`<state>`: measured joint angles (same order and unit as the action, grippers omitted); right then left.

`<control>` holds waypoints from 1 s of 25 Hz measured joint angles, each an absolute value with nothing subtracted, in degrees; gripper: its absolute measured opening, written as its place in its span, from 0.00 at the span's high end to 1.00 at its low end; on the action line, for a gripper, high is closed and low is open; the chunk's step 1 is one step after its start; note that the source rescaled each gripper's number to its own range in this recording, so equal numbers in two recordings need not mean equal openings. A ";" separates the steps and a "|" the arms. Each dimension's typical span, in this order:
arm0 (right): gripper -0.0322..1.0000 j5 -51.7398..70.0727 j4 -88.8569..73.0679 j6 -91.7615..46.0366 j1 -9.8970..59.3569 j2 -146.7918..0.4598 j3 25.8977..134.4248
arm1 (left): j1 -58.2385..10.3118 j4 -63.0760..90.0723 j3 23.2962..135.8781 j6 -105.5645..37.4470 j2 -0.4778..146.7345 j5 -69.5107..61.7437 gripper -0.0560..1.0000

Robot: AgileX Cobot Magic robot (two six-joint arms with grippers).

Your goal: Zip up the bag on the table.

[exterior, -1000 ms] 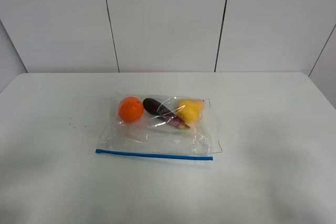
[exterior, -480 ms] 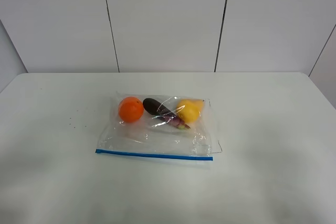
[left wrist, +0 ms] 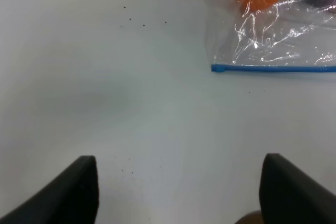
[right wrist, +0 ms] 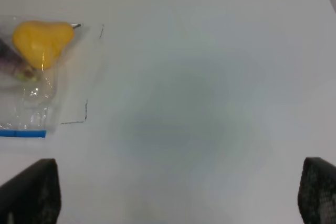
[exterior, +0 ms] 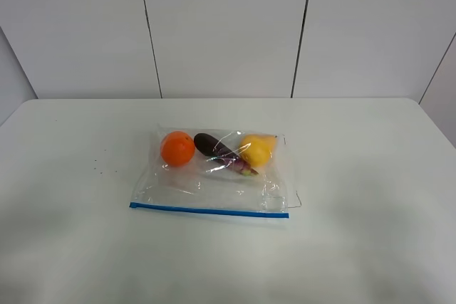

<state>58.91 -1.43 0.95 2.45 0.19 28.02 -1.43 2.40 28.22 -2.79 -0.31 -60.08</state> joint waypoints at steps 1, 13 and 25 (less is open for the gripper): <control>0.00 58.91 -1.43 0.95 2.45 0.19 28.02 | -1.43 2.40 28.22 -2.79 -0.31 -60.08 0.01; 0.00 58.91 -1.43 0.97 1.95 0.19 28.02 | -1.43 2.40 28.22 -2.79 -0.31 -60.08 0.01; 0.00 58.91 -1.43 0.97 1.05 0.19 28.02 | -1.43 2.40 28.22 -2.79 -0.31 -60.08 0.01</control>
